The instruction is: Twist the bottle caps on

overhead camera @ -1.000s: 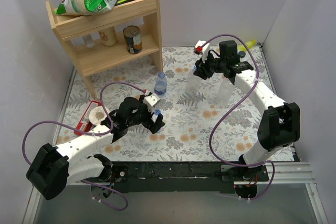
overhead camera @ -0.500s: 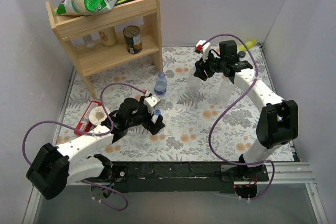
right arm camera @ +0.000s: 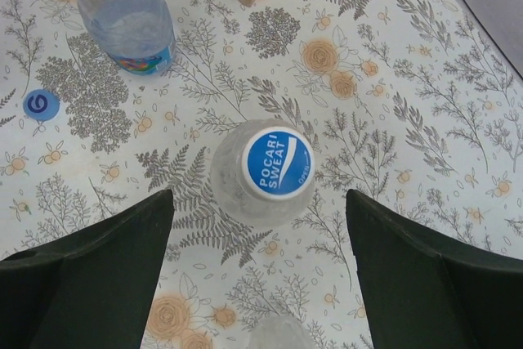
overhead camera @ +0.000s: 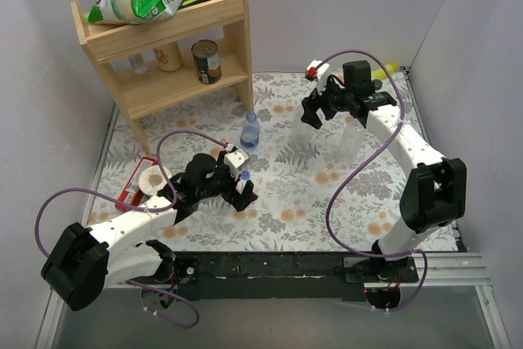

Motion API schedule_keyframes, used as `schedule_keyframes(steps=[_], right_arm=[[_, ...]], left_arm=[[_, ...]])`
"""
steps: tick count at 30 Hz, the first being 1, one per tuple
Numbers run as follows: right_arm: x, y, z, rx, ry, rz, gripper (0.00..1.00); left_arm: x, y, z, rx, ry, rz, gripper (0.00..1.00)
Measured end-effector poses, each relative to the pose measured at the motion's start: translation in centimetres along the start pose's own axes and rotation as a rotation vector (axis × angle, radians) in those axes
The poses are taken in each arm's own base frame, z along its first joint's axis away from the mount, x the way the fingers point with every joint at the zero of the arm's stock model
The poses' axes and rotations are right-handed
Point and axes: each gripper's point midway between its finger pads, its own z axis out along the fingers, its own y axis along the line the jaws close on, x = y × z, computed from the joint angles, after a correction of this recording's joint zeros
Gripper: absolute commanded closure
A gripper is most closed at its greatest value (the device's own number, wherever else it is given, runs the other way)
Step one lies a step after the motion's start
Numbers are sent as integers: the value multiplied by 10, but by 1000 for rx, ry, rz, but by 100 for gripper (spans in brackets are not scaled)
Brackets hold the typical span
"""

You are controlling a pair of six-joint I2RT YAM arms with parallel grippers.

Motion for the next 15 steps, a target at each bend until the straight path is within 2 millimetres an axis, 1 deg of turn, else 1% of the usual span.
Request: schedule_keyframes(steps=[2, 4, 6, 8, 9, 11, 13, 15], right_arm=[[-1, -1, -9, 14, 8, 6, 7], [-3, -5, -29, 49, 14, 16, 7], [-10, -12, -56, 102, 0, 19, 7], [-17, -20, -89, 168, -23, 19, 9], [-20, -22, -102, 193, -35, 16, 11], [-21, -26, -129, 249, -52, 18, 13], [-16, -24, -145, 280, -57, 26, 17], [-8, -26, -151, 295, -48, 49, 21]], left_arm=[[-1, 0, 0, 0, -4, 1, 2], [-2, 0, 0, 0, -10, 1, 2], [-2, 0, 1, 0, -12, 0, 2], [-1, -1, 1, 3, -13, -2, 2], [1, -1, 1, 5, -12, -4, 2], [2, -2, 1, 8, -15, -5, 2], [2, -3, 1, 13, -17, -7, 2], [3, -4, 1, 22, -17, -9, 2]])
